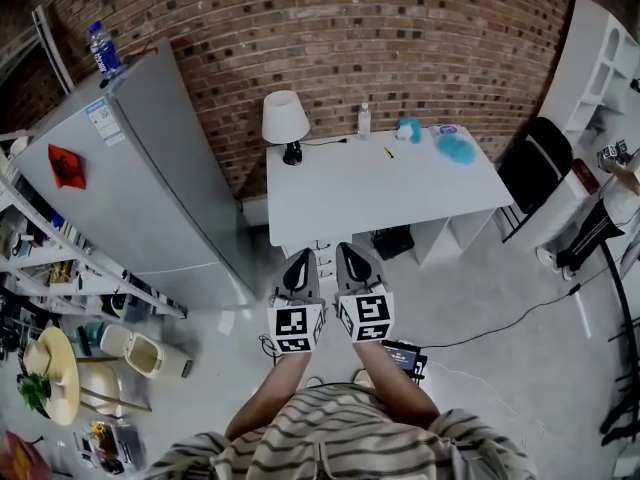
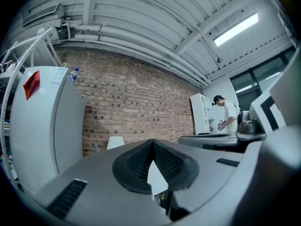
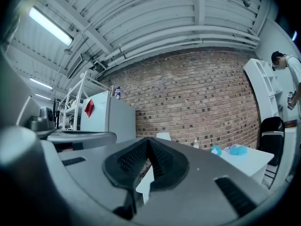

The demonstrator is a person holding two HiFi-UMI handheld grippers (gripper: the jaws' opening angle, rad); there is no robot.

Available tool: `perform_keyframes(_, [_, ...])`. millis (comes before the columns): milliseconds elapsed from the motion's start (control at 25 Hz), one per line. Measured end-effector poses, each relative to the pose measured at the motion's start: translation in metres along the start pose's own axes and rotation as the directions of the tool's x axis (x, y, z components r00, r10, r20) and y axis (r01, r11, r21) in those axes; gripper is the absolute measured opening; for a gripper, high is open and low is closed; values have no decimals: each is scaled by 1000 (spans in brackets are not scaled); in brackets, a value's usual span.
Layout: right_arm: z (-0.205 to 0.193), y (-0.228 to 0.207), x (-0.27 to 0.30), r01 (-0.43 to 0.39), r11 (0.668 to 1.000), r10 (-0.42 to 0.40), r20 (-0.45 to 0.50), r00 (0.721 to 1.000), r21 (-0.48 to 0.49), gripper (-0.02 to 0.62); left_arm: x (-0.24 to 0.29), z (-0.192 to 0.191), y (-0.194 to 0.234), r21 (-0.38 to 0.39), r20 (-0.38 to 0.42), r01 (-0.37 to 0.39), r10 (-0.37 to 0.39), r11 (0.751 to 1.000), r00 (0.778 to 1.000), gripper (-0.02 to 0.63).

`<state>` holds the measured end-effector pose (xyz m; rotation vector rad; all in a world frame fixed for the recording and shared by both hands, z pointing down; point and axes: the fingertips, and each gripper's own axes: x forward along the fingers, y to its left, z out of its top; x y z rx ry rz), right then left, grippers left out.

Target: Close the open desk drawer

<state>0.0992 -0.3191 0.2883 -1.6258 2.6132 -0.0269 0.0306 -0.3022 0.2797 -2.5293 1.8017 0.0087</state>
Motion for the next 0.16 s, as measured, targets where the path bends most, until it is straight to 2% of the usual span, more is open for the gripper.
perform_keyframes(160, [3, -4, 3, 2, 1000, -2, 10, 1000, 1, 11, 5, 3, 0, 8, 8, 7, -7, 1000, 1000, 5])
